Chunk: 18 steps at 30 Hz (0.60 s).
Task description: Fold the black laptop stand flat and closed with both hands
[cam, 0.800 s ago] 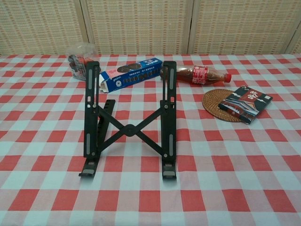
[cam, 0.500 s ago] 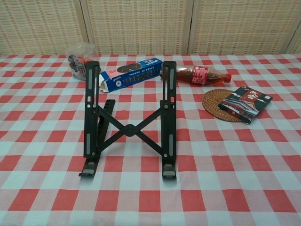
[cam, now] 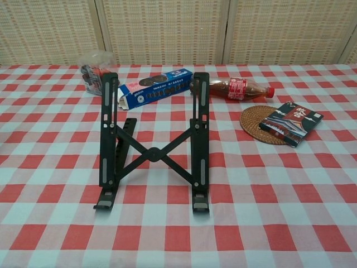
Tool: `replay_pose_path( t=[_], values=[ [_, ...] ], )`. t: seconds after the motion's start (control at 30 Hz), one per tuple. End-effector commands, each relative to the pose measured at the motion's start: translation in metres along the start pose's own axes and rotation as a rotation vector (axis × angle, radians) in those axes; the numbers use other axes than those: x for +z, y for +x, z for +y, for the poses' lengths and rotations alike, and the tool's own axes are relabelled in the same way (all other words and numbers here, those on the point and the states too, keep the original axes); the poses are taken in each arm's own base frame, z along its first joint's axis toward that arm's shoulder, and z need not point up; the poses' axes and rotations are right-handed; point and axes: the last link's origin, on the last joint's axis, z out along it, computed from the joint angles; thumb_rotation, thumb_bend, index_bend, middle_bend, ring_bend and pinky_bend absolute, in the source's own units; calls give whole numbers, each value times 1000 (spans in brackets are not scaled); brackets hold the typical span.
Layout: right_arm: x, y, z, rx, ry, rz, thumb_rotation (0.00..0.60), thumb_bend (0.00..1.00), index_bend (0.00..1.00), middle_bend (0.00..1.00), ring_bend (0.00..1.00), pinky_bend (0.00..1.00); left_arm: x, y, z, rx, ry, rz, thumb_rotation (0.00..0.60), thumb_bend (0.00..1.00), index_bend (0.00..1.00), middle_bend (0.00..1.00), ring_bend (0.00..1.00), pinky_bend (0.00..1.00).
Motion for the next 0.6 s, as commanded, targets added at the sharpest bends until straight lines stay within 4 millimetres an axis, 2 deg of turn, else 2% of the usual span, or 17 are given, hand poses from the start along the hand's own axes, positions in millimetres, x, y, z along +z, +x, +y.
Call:
replay_pose_path(
  t=[0.03,0.1,0.2,0.4,0.47,0.53,0.6],
  values=[
    [24,-5,-21,141,76,-83,600,163,117,176,38,3,30,4,10,-134,-67,-35,584,288,55,21,73,134],
    [33,-9,-28,196,100,-119,600,113,117,171,38,3,40,4,14,-195,-94,-59,543,277,76,34,83,135],
    [47,-16,-41,278,140,-162,600,49,116,148,38,3,55,3,22,-288,-132,-100,437,259,105,63,111,143],
    [69,-33,-64,535,179,-252,600,0,1,44,3,2,82,-3,36,-459,-188,-156,168,220,133,91,148,193],
    [75,-38,-70,631,186,-294,600,0,0,14,0,1,90,-5,41,-504,-204,-179,51,203,140,102,162,202],
    [81,-42,-74,700,191,-324,600,0,0,1,0,0,98,-7,46,-546,-219,-201,6,194,146,112,171,225],
    [87,-46,-76,739,192,-345,600,0,0,0,0,0,103,-10,51,-574,-230,-221,0,182,153,120,178,261]
  ],
)
